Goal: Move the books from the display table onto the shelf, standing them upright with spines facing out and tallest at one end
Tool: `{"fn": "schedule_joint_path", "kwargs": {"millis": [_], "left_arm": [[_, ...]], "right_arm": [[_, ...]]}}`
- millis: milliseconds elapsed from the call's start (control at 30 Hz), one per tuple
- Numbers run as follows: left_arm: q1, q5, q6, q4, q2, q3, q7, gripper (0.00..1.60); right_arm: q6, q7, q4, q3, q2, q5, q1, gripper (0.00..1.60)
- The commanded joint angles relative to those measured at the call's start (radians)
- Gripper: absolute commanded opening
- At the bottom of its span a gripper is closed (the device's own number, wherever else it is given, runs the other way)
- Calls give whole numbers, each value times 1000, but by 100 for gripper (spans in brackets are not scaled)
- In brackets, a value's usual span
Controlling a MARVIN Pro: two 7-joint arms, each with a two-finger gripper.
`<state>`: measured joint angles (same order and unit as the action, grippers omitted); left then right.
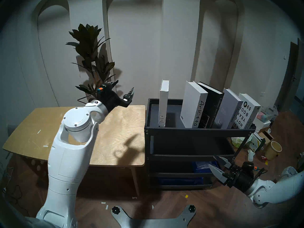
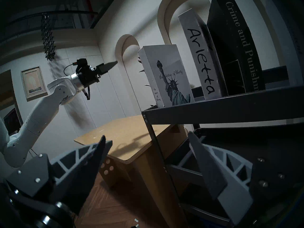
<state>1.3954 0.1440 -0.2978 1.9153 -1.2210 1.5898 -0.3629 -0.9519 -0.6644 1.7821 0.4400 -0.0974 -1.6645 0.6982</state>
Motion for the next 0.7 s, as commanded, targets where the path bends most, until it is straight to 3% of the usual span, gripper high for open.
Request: {"fn": "schedule_joint_path", "kwargs": {"millis": [0,133,367,667], "left_arm": [[30,70,52,-10,89,149,-55,160],[59,124,74,-26,101,227,-99,160],[110,184,93,-26,93,286,-155,160],[241,274,111,13,49,368,-237,160]], "right_arm": [[-8,2,8,-5,-3,1,-4,160],[-8,26,60,-35,-22,18,-34,160],[-8,85,78,-75,-107,48,-73,160],[31,210,86,-124,-209,89,-119,160]]}}
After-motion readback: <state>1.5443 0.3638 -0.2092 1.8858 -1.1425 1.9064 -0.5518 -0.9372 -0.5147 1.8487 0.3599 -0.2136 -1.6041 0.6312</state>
